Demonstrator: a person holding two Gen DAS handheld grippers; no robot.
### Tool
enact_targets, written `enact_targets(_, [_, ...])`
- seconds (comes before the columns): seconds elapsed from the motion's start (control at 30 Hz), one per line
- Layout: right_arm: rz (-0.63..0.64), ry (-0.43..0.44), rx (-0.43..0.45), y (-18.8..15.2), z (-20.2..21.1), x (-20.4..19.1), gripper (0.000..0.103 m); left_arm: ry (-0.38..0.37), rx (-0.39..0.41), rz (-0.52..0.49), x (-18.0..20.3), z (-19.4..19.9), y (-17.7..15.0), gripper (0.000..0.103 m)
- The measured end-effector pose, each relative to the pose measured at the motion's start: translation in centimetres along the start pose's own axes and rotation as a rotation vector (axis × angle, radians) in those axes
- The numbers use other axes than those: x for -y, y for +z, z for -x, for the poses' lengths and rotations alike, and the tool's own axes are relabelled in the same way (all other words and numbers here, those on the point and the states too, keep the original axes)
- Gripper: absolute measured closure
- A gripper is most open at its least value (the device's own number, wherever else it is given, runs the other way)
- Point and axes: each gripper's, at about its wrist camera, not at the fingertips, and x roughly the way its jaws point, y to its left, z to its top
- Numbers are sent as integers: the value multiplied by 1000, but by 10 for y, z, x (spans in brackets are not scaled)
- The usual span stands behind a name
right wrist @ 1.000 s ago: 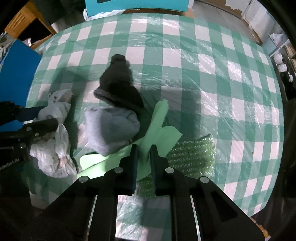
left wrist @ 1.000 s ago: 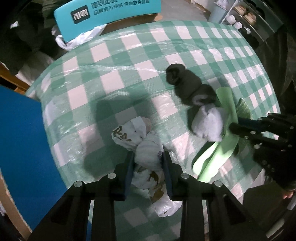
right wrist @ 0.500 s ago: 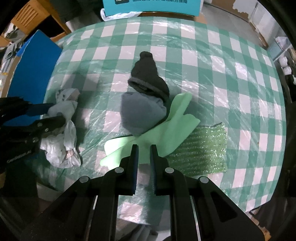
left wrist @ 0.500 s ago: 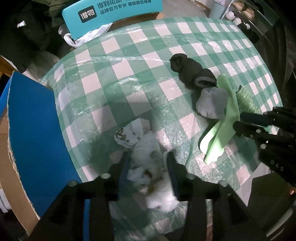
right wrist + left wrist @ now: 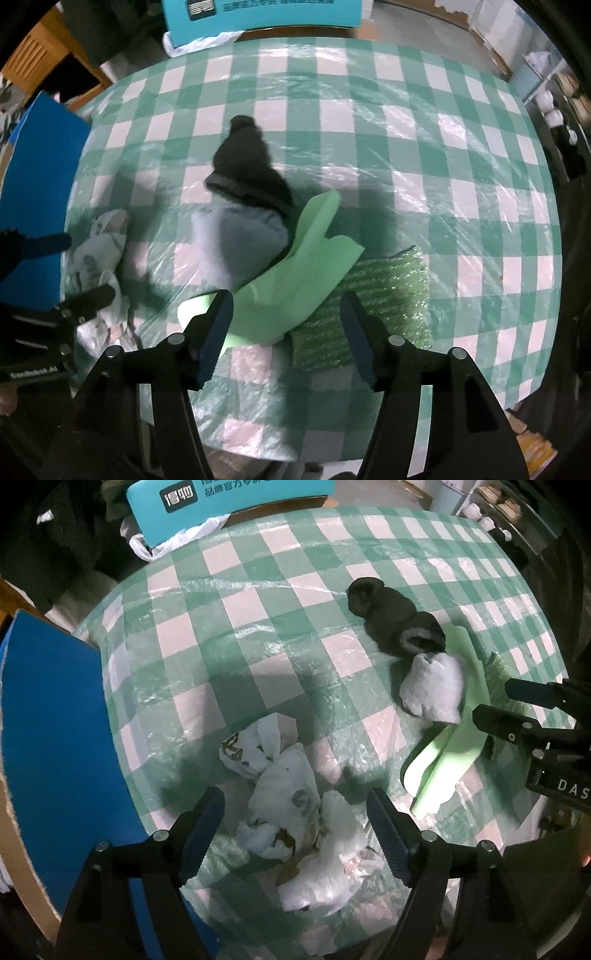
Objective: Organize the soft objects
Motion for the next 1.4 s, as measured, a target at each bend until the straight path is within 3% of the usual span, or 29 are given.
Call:
enact_targets(0.57, [-5,16,-47,14,-28,8,40,-29,-43,39,-12,-33,28,23])
enact_targets(0.63, [9,20,-52,15,-30,6,50,-29,-44,26,-12,-36,29,28])
enact_targets(0.8, [39,27,-42,15,-29,-1,88,-23,-45,7,-2,-34,27,53])
enact_targets(0.83, [41,26,-40,15,-28,-2,90,-26,-47,6,-2,-34,27,59])
enact_targets(0.93, [39,25,-36,14,-26,-1,93,-36,-44,8,-3,-32,26,65])
enact_targets(1.4, [38,77,51,-7,27,4,94,-8,39,-36,-1,17,-7,69])
